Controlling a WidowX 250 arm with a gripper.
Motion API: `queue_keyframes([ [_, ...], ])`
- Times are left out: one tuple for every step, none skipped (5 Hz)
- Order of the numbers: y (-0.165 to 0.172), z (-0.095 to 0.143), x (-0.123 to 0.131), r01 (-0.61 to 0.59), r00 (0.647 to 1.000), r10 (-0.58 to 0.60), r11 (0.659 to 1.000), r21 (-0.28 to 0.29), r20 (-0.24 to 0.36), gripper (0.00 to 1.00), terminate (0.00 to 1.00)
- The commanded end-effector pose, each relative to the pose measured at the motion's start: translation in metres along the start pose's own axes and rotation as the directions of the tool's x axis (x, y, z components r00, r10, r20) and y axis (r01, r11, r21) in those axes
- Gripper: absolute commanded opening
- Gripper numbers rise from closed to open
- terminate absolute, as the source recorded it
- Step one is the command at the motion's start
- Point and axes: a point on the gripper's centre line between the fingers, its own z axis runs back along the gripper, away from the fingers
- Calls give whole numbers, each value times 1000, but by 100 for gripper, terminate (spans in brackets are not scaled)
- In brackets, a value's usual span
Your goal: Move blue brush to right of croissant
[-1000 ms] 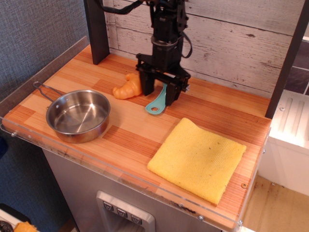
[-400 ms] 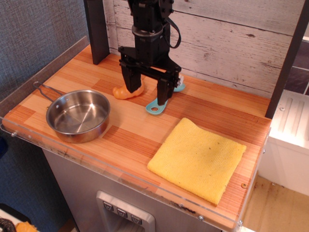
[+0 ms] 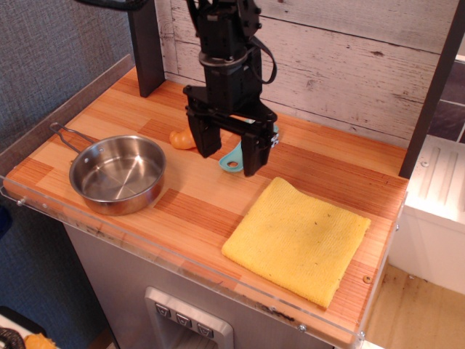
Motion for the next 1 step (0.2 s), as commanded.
queue_keyframes([
  [6,14,1,-3,999,3,1000,8,49,100,100],
])
